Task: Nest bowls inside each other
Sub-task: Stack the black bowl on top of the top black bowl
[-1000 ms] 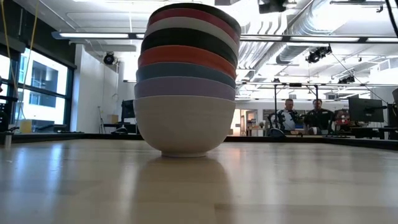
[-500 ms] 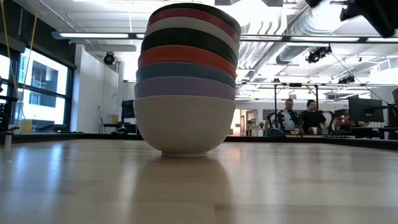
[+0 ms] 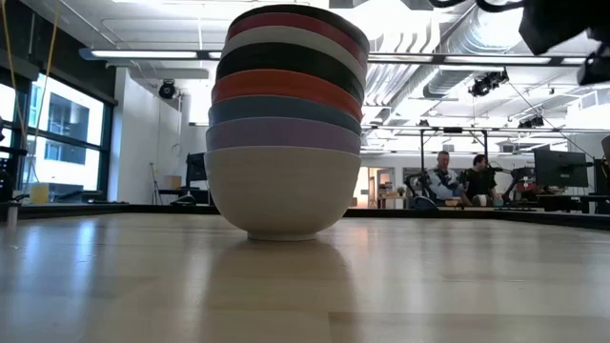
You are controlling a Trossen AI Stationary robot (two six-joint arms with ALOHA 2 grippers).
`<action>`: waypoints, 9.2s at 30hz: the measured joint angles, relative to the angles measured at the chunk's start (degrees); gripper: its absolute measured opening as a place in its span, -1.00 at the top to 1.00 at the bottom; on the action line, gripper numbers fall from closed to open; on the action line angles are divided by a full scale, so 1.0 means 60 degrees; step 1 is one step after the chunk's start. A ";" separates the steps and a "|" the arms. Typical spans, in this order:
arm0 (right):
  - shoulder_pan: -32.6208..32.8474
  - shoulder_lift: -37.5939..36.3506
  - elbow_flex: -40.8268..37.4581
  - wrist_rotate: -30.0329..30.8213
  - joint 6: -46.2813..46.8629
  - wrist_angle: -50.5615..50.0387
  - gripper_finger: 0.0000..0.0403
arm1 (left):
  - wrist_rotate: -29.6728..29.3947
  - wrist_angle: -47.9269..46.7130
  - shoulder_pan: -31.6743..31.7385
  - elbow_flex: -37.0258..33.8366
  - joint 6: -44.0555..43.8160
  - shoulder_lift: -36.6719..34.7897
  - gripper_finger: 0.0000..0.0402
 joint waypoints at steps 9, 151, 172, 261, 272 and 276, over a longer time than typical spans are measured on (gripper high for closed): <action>0.0365 -0.0102 -0.0907 -0.0040 0.0076 0.1068 0.51 | 0.0000 0.0000 0.0000 0.0000 -0.0372 0.0000 0.07; -0.6789 0.6576 1.2325 -0.1340 -0.8190 -0.4701 1.00 | 0.0025 -0.0011 0.0004 -0.1133 0.0182 -0.1786 0.07; -0.6782 0.6626 1.3083 -0.1785 -0.8246 -0.4656 1.00 | -0.0047 0.0000 0.0002 -0.1133 0.0191 -0.1887 0.07; -0.6840 0.7971 1.3068 -0.1872 -0.8399 -0.4781 1.00 | -0.0044 -0.0186 0.0004 -0.1154 0.0116 -0.1883 0.07; -0.6709 0.7971 1.3068 -0.1789 -0.8393 -0.4785 1.00 | -0.0042 -0.0148 0.0004 -0.2114 0.0248 -0.1920 0.07; -0.6709 0.7971 1.3068 -0.1785 -0.8361 -0.4785 1.00 | -0.0040 -0.0090 0.0000 -0.2218 0.0269 -0.1923 0.07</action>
